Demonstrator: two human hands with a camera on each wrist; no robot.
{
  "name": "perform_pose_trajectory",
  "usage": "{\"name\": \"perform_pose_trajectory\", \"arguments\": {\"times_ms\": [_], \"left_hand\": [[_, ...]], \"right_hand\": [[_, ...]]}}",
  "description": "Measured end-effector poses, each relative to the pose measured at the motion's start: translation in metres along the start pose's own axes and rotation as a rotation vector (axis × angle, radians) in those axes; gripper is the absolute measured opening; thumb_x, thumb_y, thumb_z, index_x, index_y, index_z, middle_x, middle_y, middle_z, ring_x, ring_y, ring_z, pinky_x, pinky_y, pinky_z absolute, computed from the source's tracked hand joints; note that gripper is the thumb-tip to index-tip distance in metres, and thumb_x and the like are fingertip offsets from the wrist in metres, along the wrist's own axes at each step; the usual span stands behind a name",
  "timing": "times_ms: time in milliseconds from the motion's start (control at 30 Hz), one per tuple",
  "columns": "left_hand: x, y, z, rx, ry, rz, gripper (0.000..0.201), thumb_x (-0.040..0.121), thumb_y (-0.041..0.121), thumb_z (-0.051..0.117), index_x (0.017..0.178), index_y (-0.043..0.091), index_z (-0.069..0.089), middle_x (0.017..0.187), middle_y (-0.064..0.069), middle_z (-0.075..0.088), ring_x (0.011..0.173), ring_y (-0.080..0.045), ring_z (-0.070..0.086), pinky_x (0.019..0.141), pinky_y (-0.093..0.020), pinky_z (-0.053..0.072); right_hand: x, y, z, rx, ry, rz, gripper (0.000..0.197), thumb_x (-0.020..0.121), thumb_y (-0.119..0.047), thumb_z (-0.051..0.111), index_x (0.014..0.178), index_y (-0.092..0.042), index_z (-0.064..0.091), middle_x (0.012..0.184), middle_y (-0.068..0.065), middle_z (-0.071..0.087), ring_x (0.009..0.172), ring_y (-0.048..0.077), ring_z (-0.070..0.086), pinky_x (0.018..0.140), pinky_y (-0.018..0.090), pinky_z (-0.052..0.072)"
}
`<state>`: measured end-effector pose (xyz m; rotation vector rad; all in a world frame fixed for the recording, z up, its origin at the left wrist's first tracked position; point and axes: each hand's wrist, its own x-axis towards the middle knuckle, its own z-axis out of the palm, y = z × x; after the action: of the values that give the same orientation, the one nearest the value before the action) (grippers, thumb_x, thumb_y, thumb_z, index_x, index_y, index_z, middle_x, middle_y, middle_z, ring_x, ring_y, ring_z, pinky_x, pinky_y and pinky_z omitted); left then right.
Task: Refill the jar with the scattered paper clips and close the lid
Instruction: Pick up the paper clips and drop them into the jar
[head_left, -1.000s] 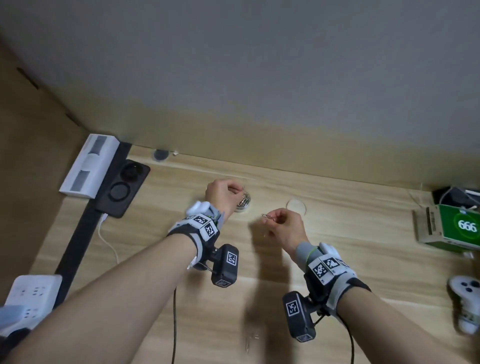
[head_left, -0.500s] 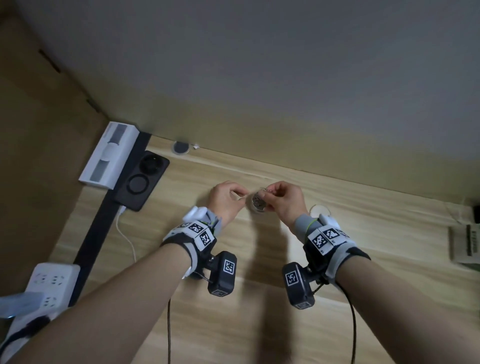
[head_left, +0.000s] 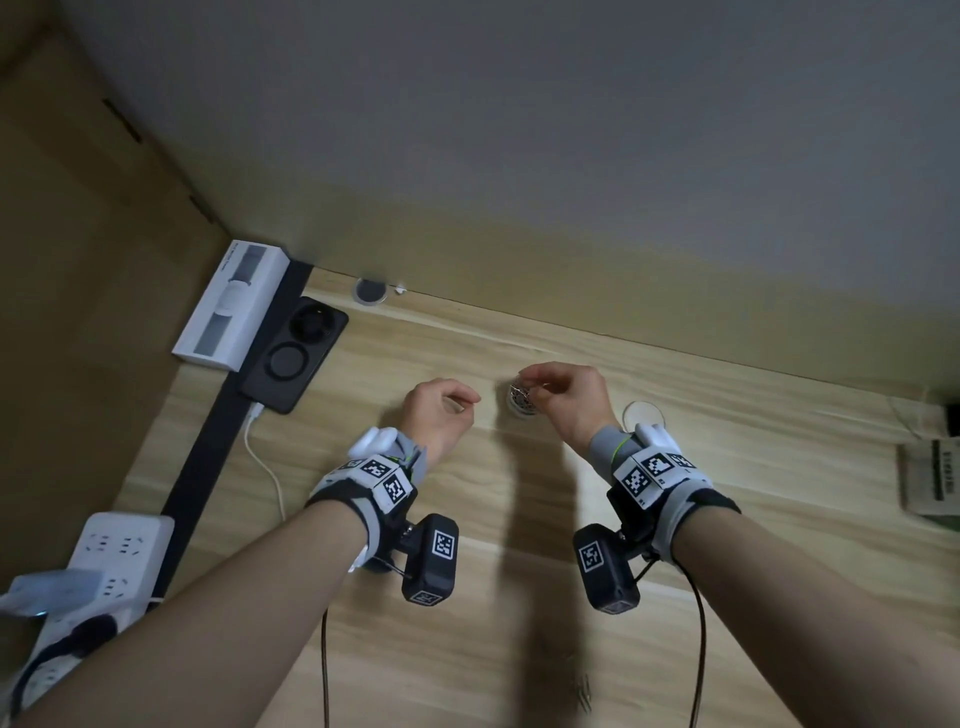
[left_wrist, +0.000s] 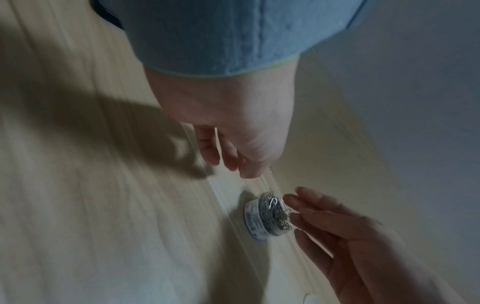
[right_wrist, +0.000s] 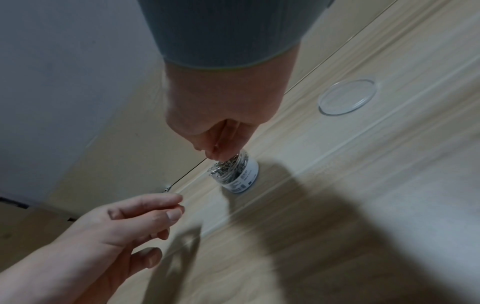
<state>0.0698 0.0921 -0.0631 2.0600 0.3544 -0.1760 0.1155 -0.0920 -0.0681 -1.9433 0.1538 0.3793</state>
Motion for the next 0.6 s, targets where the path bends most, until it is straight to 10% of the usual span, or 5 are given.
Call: {"name": "perform_pose_trajectory", "arguments": {"times_ms": [333, 600], "left_hand": [[-0.033, -0.012, 0.02, 0.019, -0.1, -0.033, 0.018, 0.076, 0.006, 0.066, 0.078, 0.022, 0.073, 0.072, 0.0, 0.071, 0.057, -0.005, 0.057, 0.063, -0.019, 0.048], [-0.119, -0.045, 0.074, 0.114, -0.31, -0.054, 0.026, 0.072, 0.009, 0.067, 0.069, 0.034, 0.065, 0.074, 0.012, 0.068, 0.069, -0.009, 0.062, 0.073, -0.029, 0.054]], "right_hand": [[-0.05, 0.021, -0.038, 0.13, 0.093, 0.085, 0.03, 0.087, 0.01, 0.05, 0.088, -0.013, 0.069, 0.082, 0.008, 0.068, 0.064, 0.016, 0.056, 0.058, 0.024, 0.048], [-0.141, 0.105, -0.057, 0.038, 0.096, 0.219, 0.018, 0.081, -0.006, 0.066, 0.075, -0.023, 0.071, 0.08, 0.002, 0.074, 0.071, 0.026, 0.069, 0.073, 0.041, 0.06]]}}
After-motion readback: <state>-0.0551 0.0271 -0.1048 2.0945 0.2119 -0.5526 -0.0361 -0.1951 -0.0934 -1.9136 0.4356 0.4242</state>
